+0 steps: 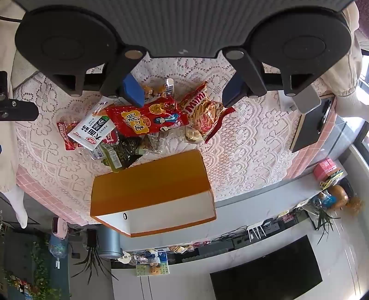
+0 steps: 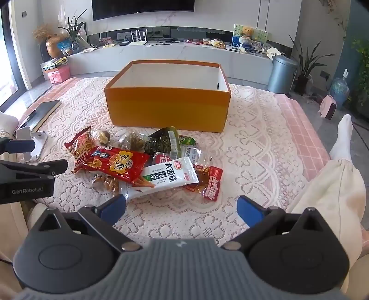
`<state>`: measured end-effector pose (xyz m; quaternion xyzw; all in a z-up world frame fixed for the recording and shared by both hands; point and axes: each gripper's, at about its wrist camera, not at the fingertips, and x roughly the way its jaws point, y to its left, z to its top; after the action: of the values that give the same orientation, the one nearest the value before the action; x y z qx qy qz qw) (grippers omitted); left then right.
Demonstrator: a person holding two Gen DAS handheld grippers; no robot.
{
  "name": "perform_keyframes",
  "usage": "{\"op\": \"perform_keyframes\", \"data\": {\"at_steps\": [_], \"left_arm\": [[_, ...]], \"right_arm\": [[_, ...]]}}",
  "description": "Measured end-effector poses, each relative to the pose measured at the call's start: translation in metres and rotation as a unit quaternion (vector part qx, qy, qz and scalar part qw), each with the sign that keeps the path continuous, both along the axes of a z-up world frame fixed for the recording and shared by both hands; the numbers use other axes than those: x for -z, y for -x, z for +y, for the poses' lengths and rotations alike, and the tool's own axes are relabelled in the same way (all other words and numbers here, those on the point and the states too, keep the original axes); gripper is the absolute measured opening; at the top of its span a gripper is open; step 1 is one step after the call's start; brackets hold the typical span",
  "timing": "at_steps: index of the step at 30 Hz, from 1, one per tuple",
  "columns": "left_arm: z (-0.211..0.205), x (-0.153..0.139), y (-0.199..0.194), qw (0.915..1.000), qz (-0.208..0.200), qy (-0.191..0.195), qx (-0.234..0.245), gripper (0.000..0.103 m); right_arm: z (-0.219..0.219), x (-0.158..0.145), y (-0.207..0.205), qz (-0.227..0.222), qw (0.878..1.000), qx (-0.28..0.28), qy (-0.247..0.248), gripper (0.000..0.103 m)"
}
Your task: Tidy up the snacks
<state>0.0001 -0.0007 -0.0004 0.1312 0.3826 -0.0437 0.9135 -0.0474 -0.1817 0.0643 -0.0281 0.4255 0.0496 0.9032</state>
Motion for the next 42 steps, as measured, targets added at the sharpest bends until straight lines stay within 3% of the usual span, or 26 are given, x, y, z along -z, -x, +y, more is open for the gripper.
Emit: {"op": "perform_keyframes", "data": {"at_steps": [42], "left_arm": [[0.003, -0.006, 0.007, 0.9999, -0.009, 0.007, 0.002, 0.09]], "right_arm": [[0.009, -0.005, 0.008, -0.004, 1.0, -0.009, 0.005, 0.099]]}}
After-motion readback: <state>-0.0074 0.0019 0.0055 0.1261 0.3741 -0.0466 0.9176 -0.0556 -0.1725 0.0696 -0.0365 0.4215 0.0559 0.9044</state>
